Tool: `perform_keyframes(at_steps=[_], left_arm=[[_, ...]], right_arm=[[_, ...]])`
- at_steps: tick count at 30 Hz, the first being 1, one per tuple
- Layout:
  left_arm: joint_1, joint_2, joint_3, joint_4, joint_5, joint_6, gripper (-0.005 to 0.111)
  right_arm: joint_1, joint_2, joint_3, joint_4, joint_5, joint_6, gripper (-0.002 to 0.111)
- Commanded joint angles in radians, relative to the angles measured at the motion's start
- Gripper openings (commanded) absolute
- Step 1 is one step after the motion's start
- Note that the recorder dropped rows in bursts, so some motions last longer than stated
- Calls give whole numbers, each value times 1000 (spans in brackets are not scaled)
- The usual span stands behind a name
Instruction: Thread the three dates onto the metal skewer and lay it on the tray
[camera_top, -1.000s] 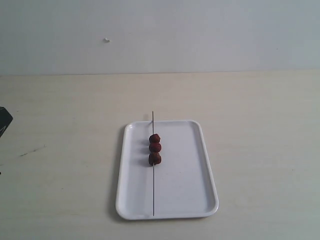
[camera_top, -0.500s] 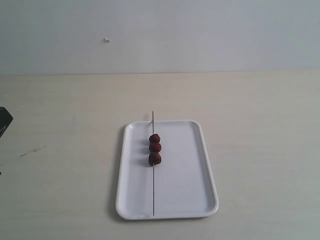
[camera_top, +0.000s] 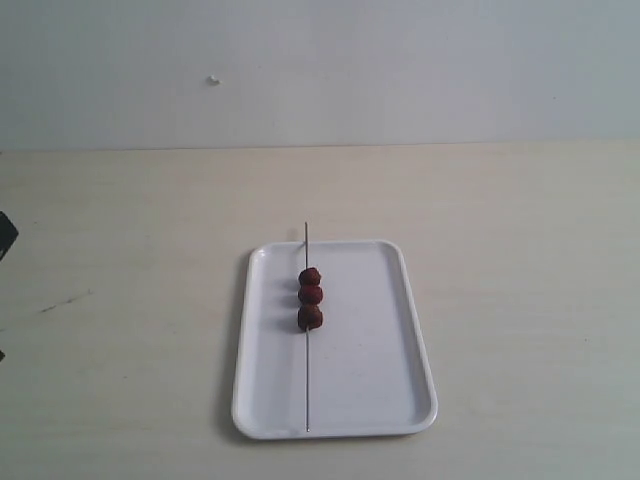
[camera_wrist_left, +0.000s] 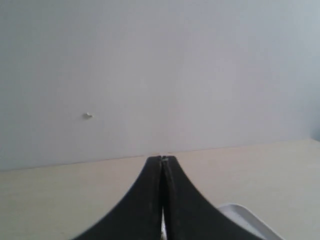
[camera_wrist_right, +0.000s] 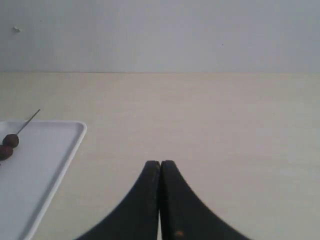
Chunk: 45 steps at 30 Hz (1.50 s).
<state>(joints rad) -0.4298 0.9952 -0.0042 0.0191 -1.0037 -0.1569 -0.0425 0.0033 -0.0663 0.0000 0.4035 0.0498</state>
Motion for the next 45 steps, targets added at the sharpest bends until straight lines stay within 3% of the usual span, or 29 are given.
perform_keyframes(at_steps=[1, 7, 16, 19, 25, 31, 37, 45], left_arm=[[61, -144, 4, 6, 194, -29, 0], [207, -455, 4, 4, 619, -61, 0], [408, -726, 4, 4, 928, -21, 0], [442, -820, 4, 4, 1023, 50, 0], [453, -987, 4, 4, 1076, 70, 0], [453, -995, 4, 4, 1157, 68, 0], [453, -995, 4, 4, 1361, 71, 0], [453, -995, 4, 4, 1360, 71, 0]], right_arm=[[-4, -3, 5, 0, -16, 4, 0], [-4, -3, 5, 0, -16, 4, 0], [-4, -3, 5, 0, -16, 4, 0], [-4, -3, 5, 0, -16, 4, 0], [-4, -3, 5, 0, -16, 4, 0], [-4, -3, 5, 0, -16, 4, 0], [-4, -3, 5, 0, -16, 4, 0], [-4, -3, 5, 0, -16, 4, 0]])
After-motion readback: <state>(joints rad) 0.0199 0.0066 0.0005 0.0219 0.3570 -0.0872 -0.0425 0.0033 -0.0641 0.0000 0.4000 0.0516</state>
